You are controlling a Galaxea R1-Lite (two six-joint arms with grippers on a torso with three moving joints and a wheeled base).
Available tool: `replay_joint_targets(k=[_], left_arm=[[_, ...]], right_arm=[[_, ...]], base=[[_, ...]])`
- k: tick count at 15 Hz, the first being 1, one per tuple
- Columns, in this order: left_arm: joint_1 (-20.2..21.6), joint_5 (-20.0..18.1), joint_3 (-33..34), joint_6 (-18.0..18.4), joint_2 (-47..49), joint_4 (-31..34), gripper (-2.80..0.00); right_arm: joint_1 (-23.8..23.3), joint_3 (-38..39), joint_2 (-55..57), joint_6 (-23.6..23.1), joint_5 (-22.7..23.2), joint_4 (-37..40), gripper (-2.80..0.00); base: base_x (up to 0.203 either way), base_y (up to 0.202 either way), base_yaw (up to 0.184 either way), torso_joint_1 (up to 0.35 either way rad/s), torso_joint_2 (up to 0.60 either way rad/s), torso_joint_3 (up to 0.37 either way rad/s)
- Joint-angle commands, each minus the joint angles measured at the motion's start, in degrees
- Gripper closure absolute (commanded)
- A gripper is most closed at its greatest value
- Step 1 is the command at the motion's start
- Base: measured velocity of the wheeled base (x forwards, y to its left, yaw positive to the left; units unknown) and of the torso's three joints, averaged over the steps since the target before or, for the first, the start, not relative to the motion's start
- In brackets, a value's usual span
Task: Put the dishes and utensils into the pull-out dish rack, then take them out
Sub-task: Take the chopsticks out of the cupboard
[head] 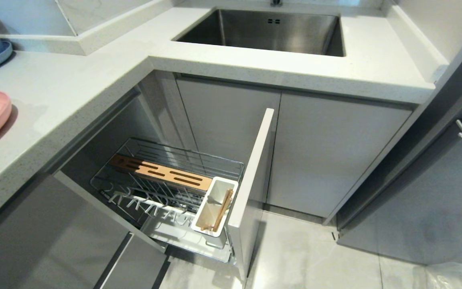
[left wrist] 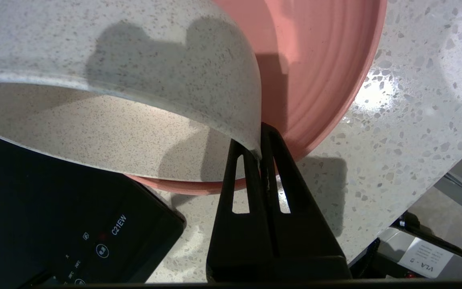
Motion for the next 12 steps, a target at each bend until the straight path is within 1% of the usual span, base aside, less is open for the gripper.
replay_joint_targets(k=[1,2,9,12], left_arm=[[0.03,0.05,0.05,0.02,0.02,0.19,0.00],[-0.05,-0.01,0.01,0.04,0.02,-0.30,-2.80],[0.03,0.07,0.03,-0.38,-0.84,-1.78,-2.80],[0.03,0.06,0.05,-2.18,-3.43,-6.06,-2.80]], right_arm=[[0.01,0.09,0.05,0.01,0.00,-0.01,0.00],[0.01,0.09,0.05,0.01,0.00,-0.01,0.00],[0.01,0.09,0.05,0.01,0.00,-0.01,0.00],[0.01,0.09,0.05,0.01,0.00,-0.01,0.00]], base=[[0.000,0.000,0.000,0.000,0.00,0.000],[0.000,0.000,0.000,0.000,0.00,0.000],[0.000,0.000,0.000,0.000,0.00,0.000],[0.000,0.000,0.000,0.000,0.00,0.000]])
